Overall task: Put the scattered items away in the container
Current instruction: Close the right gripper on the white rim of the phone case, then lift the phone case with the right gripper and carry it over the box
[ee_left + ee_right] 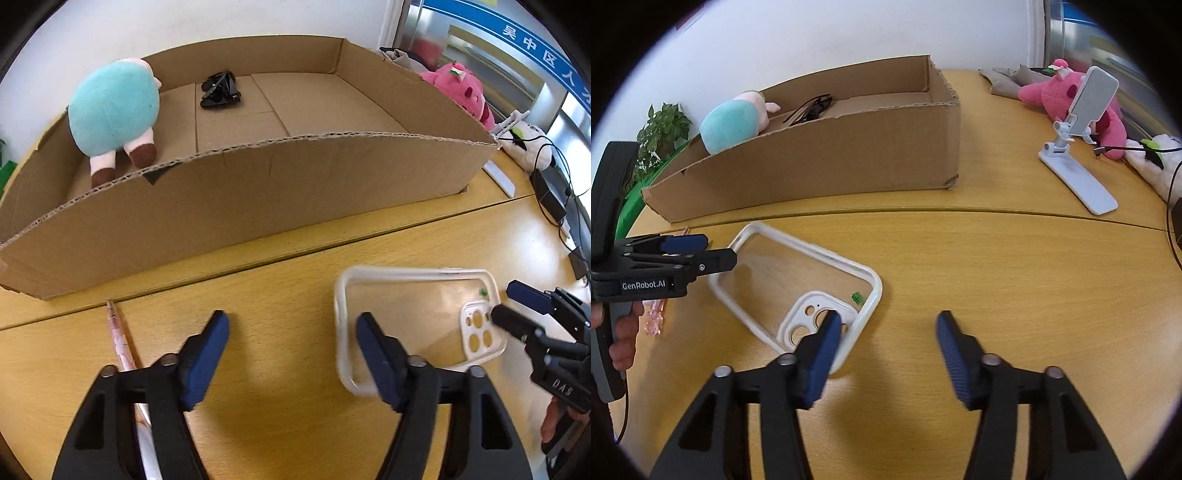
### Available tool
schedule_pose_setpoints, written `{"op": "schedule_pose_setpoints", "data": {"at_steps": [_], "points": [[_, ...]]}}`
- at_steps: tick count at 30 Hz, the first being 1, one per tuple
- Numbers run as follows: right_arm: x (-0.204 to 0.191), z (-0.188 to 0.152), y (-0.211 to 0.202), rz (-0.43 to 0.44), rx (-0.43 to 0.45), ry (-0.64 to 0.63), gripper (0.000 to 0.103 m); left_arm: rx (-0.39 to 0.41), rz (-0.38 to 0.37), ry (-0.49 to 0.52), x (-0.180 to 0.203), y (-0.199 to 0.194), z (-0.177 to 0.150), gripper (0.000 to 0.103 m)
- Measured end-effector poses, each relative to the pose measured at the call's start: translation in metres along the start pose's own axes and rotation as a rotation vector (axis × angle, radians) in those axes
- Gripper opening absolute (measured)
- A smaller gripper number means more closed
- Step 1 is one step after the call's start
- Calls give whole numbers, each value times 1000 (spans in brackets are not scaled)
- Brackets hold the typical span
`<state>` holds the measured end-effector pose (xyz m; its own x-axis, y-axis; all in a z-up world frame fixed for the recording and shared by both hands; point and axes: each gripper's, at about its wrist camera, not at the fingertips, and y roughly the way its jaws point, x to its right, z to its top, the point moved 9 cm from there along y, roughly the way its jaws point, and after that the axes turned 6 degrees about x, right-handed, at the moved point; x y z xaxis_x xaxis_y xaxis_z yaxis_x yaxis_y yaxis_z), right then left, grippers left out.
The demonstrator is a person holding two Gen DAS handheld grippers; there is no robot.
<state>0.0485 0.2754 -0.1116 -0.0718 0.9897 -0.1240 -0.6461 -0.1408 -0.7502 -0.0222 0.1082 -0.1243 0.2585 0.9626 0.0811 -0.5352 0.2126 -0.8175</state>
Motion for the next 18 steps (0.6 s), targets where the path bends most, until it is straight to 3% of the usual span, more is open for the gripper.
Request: {"op": "schedule_pose_setpoints", "data": {"at_steps": [3, 4, 8, 13, 18], "points": [[-7, 1, 1, 60, -4, 18, 17, -13, -77, 4, 13, -4, -3, 32], [-11, 0, 2, 74, -10, 18, 10, -25, -99, -1, 16, -5, -6, 10], [-15, 1, 3, 57, -3, 9, 8, -24, -74, 6, 22, -9, -11, 7], [-16, 7, -6, 95, 34, 40, 7, -15, -110, -24, 17, -23, -13, 6], [-30, 44, -37, 129, 143, 23, 7, 143, -89, -36, 11, -75, 28, 6]]}}
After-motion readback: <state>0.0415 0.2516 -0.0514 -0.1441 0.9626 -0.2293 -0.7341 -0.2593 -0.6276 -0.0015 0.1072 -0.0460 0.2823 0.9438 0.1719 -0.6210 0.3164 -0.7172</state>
